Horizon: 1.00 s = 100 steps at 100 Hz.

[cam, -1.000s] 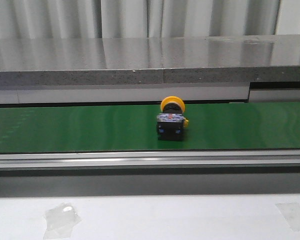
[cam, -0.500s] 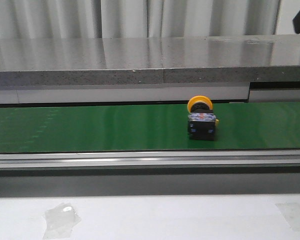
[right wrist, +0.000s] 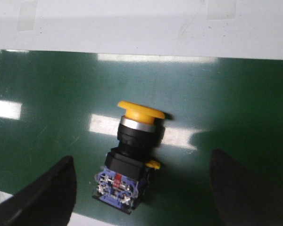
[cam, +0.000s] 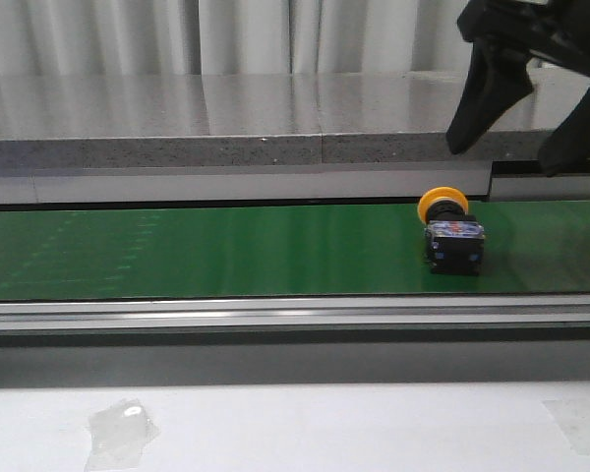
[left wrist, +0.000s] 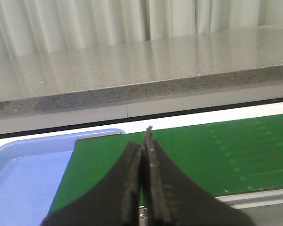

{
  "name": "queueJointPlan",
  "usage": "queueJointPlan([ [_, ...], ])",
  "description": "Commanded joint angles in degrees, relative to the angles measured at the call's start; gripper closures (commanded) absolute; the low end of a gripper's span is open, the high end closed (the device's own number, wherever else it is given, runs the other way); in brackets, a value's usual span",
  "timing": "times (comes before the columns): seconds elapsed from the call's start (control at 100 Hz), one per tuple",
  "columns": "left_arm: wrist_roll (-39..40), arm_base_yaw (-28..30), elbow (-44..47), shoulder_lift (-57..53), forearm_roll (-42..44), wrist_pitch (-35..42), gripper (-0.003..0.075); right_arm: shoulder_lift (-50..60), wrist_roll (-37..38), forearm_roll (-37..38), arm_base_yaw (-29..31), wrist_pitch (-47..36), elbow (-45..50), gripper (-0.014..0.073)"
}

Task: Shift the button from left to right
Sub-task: 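Lower the right gripper onto the button at the belt's end, then close the right gripper on the button and lift it off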

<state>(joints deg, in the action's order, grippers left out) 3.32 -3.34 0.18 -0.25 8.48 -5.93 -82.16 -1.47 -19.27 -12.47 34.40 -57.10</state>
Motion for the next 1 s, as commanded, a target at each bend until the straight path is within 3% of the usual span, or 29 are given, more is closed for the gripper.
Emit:
queueJointPlan([
  [0.0, 0.35, 0.11, 2.43, -1.80, -0.54, 4.42, 0.0740, -0.18, -0.77, 0.02, 0.02, -2.61, -2.40, 0.0013],
  [0.44, 0.35, 0.11, 2.43, -1.80, -0.54, 4.42, 0.0740, -5.05, -1.13, 0.14, 0.02, -1.67, -2.67, 0.0029],
  [0.51, 0.35, 0.11, 2.43, -1.80, -0.54, 4.42, 0.0740, -5.98, -1.13, 0.14, 0.02, -0.46, -2.67, 0.0130],
  [0.64, 0.35, 0.11, 2.43, -1.80, -0.54, 4.42, 0.0740, -7.11, -1.13, 0.14, 0.02, 1.43, -2.67, 0.0489],
  [0.71, 0.35, 0.11, 2.43, -1.80, -0.54, 4.42, 0.0740, -7.05, -1.13, 0.19, 0.02, 1.56, -2.67, 0.0608],
  [0.99, 0.35, 0.11, 2.43, -1.80, -0.54, 4.42, 0.0740, -2.82, -1.13, 2.99, 0.02, 6.08, -7.57, 0.0629],
])
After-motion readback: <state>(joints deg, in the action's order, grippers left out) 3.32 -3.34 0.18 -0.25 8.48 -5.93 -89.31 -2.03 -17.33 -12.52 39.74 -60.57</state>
